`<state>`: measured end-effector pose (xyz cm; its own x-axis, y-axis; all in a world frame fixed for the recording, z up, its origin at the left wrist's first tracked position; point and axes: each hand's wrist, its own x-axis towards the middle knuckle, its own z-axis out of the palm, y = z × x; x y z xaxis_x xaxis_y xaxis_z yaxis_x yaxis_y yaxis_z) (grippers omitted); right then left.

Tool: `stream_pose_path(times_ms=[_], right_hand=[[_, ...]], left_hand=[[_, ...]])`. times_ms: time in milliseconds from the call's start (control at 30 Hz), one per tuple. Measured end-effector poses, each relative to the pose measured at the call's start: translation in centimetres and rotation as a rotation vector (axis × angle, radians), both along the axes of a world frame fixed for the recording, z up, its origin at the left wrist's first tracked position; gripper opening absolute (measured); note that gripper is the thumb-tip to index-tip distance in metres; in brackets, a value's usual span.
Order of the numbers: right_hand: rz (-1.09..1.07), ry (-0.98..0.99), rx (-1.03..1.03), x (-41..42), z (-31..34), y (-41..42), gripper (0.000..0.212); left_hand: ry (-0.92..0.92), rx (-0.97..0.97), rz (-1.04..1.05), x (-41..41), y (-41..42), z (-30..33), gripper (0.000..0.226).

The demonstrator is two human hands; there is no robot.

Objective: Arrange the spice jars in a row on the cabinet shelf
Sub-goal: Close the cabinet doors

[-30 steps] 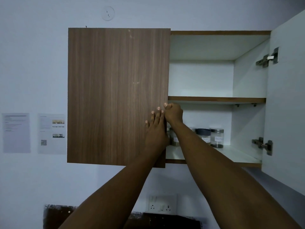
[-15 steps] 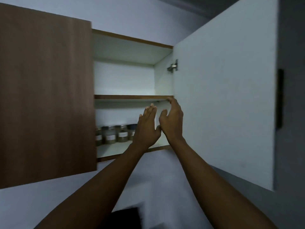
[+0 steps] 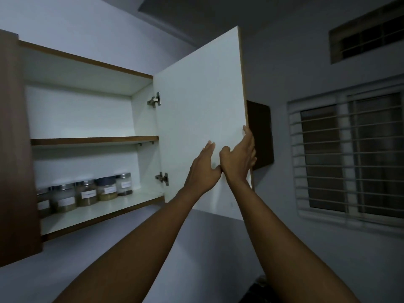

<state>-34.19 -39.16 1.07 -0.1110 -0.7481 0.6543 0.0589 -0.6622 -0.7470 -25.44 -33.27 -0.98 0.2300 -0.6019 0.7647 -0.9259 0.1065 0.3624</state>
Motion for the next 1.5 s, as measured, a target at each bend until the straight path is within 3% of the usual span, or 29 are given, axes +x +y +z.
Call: stream_pose_path(times_ms=[167, 333, 500, 733, 800, 1000, 1133, 1300, 1433, 1500], right_hand=[[0.057, -0.149, 0.129, -1.3, 0.8, 2.7, 0.058], [0.179, -0.194, -0.073, 0.6, -0.1, 10.9, 0.035], [0.479, -0.232, -0.184, 6.6, -0.9, 19.1, 0.028], [0.787, -0.114, -0.250, 17.8, -2.4, 26.1, 0.026], [0.815, -0.109, -0.296, 20.9, -2.4, 27.1, 0.026], [0.841, -0.086, -0.396, 27.0, -3.2, 27.0, 0.031], [0.868, -0.095, -0.482, 29.6, -4.3, 26.3, 0.035], [0.941, -0.012, -0.599, 31.9, -4.6, 25.7, 0.042], [0.935, 0.024, -0.621, 32.9, -4.1, 25.7, 0.041], [0.919, 0.063, -0.628, 33.4, -4.0, 25.6, 0.041]], left_hand=[[0.077, -0.012, -0.016, -0.9, 2.8, 0.0, 0.074], [0.127, -0.360, -0.107, -1.2, 8.9, 0.5, 0.047], [0.194, -0.659, 0.068, 3.1, 16.8, 0.9, 0.040], [0.166, -0.728, 0.428, 12.8, 25.1, 0.2, 0.022], [0.147, -0.746, 0.438, 15.2, 26.7, 0.1, 0.034], [0.043, -0.610, 0.440, 19.8, 27.8, -1.2, 0.081], [-0.027, -0.460, 0.509, 22.7, 28.1, -3.0, 0.056], [-0.212, -0.182, 0.770, 25.9, 29.2, -4.3, 0.076], [-0.407, 0.027, 1.000, 28.4, 30.5, -3.0, 0.074], [-0.437, 0.083, 1.020, 29.2, 31.1, -2.6, 0.074]])
